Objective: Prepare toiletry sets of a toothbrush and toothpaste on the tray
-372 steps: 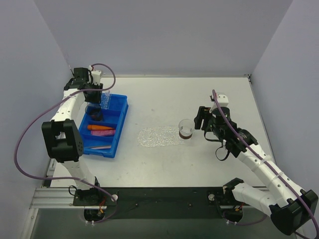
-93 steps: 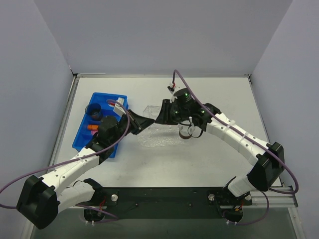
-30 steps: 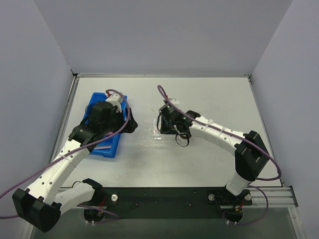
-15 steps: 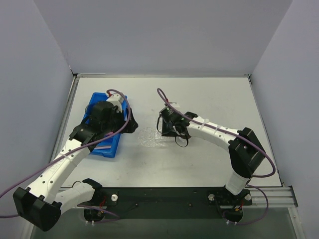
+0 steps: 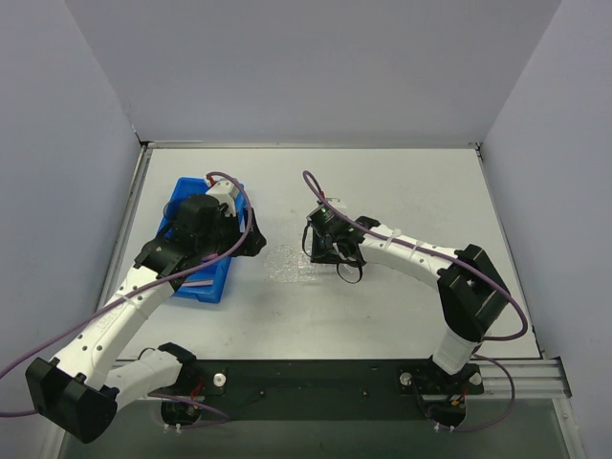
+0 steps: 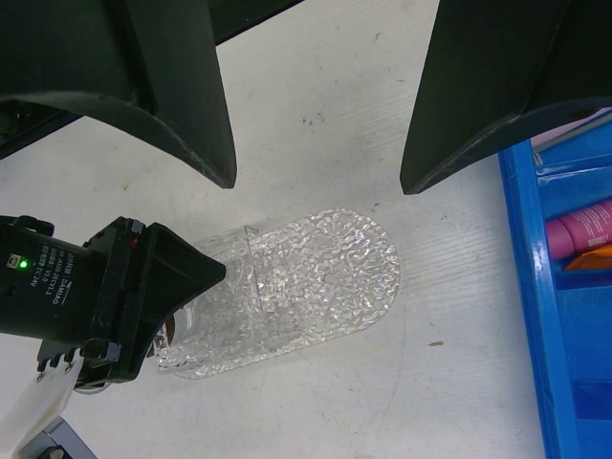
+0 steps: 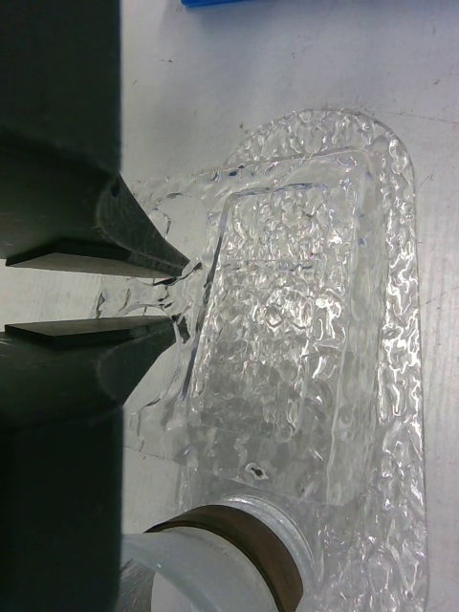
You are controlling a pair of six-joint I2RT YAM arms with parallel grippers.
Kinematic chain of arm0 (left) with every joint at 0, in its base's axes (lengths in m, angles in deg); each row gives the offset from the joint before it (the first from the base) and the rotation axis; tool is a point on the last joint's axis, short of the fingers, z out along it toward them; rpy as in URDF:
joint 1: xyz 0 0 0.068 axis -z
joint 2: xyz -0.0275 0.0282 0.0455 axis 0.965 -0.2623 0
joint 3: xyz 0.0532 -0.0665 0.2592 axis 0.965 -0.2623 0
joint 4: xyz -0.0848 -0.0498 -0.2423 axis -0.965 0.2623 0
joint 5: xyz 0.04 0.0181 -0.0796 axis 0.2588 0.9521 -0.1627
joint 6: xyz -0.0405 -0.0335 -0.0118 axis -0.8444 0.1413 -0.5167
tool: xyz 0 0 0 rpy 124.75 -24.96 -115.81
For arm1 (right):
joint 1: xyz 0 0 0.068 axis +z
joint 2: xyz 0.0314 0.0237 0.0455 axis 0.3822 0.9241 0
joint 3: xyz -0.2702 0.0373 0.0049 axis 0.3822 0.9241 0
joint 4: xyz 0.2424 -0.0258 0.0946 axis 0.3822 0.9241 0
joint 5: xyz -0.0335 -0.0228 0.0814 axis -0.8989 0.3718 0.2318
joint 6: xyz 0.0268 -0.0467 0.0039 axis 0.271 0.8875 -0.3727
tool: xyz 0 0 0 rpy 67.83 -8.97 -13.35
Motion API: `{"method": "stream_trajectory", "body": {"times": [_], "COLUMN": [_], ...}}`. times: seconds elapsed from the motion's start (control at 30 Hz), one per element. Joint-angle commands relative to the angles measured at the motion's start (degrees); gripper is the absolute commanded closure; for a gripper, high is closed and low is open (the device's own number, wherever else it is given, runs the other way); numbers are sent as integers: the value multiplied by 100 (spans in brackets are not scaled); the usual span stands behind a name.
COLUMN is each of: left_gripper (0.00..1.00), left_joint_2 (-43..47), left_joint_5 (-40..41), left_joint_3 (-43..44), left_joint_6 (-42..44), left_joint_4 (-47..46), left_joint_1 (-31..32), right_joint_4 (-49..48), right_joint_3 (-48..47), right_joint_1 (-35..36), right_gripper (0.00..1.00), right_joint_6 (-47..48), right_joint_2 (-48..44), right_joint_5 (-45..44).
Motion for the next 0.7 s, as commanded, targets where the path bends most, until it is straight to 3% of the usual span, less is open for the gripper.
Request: {"method": "stream_trajectory", "body": {"times": [0.0, 0.57, 0.67], "left_gripper": [20, 20, 20], "left_joint_2": [9, -18, -26], "left_joint_5": [-53, -80, -80], "left_joint_3": [-43, -70, -70], "left_joint_6": [-3, -11, -20], "left_joint_4": [-181, -208, -217], "left_joint_1": [22, 22, 22], "right_joint_4": [-47, 120, 156], "right_joint_3": [27, 18, -8], "right_joint_1": [-65, -144, -144], "right_gripper": [100, 100, 93], "right_joint_6": [-78, -139, -131], "right_joint_2": [-16, 116, 125], "right_joint_5": [17, 53, 9]}}
